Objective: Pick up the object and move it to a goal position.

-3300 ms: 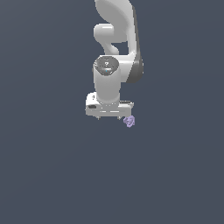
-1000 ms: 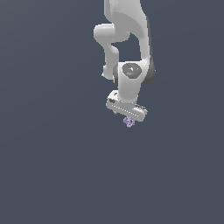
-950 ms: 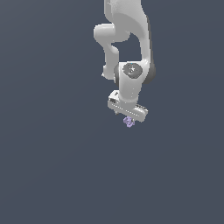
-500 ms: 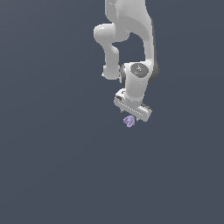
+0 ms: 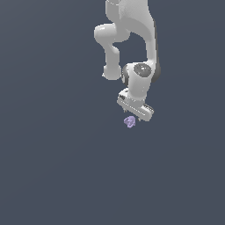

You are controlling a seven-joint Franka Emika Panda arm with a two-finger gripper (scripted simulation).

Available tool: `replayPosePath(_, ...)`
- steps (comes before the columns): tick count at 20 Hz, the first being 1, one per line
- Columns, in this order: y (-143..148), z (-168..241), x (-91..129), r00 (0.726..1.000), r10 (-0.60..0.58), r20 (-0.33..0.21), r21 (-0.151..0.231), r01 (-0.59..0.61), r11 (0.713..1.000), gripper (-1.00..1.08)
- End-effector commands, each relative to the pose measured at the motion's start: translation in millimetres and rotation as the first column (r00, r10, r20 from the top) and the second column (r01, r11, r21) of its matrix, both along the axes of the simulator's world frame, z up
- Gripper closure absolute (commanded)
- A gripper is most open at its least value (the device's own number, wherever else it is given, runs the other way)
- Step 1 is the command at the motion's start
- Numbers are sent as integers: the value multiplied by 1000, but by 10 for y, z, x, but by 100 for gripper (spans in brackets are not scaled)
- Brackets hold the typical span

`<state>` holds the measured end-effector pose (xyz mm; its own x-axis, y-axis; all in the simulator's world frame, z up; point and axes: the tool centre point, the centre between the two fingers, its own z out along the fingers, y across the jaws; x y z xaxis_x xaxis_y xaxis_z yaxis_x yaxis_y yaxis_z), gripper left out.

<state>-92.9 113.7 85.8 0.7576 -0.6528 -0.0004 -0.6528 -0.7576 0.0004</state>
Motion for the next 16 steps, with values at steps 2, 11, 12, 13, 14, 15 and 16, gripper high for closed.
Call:
replayPosePath(2, 0, -3, 0, 1000, 0, 0, 0, 0, 1000, -92)
replayPosePath(11, 1, -289, -12, 1000, -2, 0, 0, 2, 1000, -92)
replayPosePath(12, -1, -335, -13, 1000, -3, 0, 0, 3, 1000, -92)
replayPosePath(13, 1, -376, -14, 1000, -3, 0, 0, 3, 1000, -92)
replayPosePath(14, -1, -411, -13, 1000, -3, 1, 0, 3, 1000, -92)
replayPosePath(15, 0, -440, -13, 1000, -3, 1, 0, 3, 1000, -92)
replayPosePath(16, 2, -463, -12, 1000, -3, 1, 0, 3, 1000, -92)
